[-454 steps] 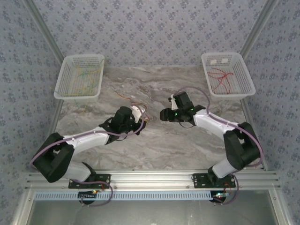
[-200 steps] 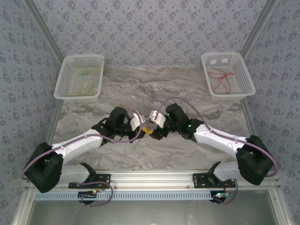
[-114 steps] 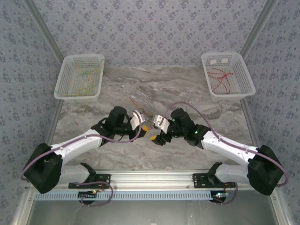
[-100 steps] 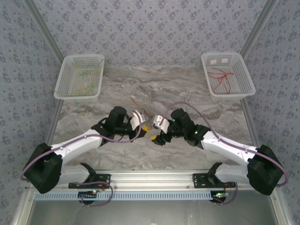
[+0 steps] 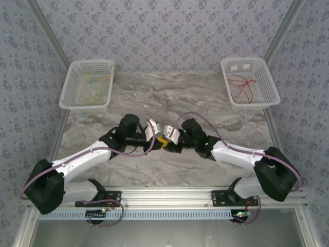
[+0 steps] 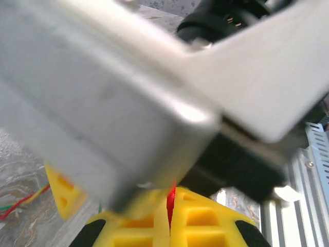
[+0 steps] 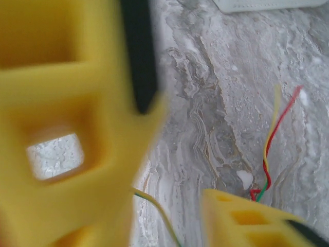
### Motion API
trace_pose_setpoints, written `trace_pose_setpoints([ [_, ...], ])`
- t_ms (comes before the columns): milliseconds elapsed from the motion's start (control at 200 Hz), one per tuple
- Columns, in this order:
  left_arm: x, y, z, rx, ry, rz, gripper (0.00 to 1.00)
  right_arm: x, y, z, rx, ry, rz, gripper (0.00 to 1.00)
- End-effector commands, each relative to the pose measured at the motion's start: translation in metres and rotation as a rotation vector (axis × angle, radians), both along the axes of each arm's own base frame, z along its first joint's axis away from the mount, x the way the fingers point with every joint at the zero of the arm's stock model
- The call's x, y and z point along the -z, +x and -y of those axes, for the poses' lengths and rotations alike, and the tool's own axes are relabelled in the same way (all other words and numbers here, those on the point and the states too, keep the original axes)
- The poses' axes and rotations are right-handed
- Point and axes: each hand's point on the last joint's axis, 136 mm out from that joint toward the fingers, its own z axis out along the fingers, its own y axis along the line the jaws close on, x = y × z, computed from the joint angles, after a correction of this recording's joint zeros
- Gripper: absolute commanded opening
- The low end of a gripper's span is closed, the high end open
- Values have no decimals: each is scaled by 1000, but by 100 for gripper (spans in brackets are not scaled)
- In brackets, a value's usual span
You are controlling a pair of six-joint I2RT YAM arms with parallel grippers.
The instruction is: Untangle the cables
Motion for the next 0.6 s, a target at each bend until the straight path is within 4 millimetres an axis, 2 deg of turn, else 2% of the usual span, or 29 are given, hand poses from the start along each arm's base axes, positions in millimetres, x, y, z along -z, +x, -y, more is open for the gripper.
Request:
trace_pose_setpoints([
  [0,-21,-5,4,28,-39,27,0,-18,13,-3,21,28,55,22],
  [35,-20,-2,2,9,-32,33,0,-20,13,-2,24,29,55,15],
  [90,-21,5,-2,-43,-32,60,11,-25,13,2,41,28,48,0],
  [110,-22,9,-5,-73,-39,75,20,-27,14,3,52,27,41,0],
  [160,-30,22,-15,-164,-82,119,50,-31,17,7,76,28,17,0],
  [215,-46,32,-28,-249,-159,180,64,-38,20,11,99,52,-8,0],
  [295,-72,46,-52,-397,-273,265,92,-48,32,19,184,109,-43,0],
  [455,-113,54,-91,-580,-403,339,98,-68,54,31,336,227,-154,0],
  [530,-121,50,-99,-598,-436,359,99,-79,65,35,416,279,-193,0],
  [595,-119,45,-98,-579,-427,357,99,-92,73,40,482,339,-255,0],
])
